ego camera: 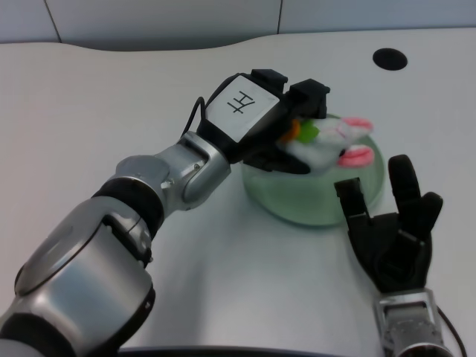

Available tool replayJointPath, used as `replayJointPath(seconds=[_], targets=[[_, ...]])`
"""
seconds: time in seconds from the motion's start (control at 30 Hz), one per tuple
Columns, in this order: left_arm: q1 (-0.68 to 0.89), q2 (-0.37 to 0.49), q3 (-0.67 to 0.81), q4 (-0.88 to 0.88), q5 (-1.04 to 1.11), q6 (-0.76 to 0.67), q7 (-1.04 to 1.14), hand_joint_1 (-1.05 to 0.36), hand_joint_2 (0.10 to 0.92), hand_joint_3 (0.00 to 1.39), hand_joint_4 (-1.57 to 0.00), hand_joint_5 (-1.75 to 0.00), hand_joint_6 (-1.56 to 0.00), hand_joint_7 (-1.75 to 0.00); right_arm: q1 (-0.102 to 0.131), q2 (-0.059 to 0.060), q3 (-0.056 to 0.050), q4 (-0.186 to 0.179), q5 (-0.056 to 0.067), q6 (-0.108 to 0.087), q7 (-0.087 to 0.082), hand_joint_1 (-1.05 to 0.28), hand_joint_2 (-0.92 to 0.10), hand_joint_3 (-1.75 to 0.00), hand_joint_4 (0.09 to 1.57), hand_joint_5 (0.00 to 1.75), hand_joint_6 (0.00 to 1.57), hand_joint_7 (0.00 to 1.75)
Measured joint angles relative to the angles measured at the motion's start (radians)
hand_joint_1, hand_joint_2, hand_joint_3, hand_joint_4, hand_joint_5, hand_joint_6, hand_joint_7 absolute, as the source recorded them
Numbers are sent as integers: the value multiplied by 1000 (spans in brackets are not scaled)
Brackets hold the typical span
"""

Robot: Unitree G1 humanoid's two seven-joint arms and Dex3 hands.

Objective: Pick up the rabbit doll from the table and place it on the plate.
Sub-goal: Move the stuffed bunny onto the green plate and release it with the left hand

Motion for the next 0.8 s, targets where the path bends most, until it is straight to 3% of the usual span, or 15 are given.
replayJointPath(seconds=[0.8], targets=[[0,-1,0,0,0,0,0,-475,921,423,-956,-1746,-624,-1746,0,0,-1,-1,0,0,0,-669,-921,-324,532,1149,1016,3]])
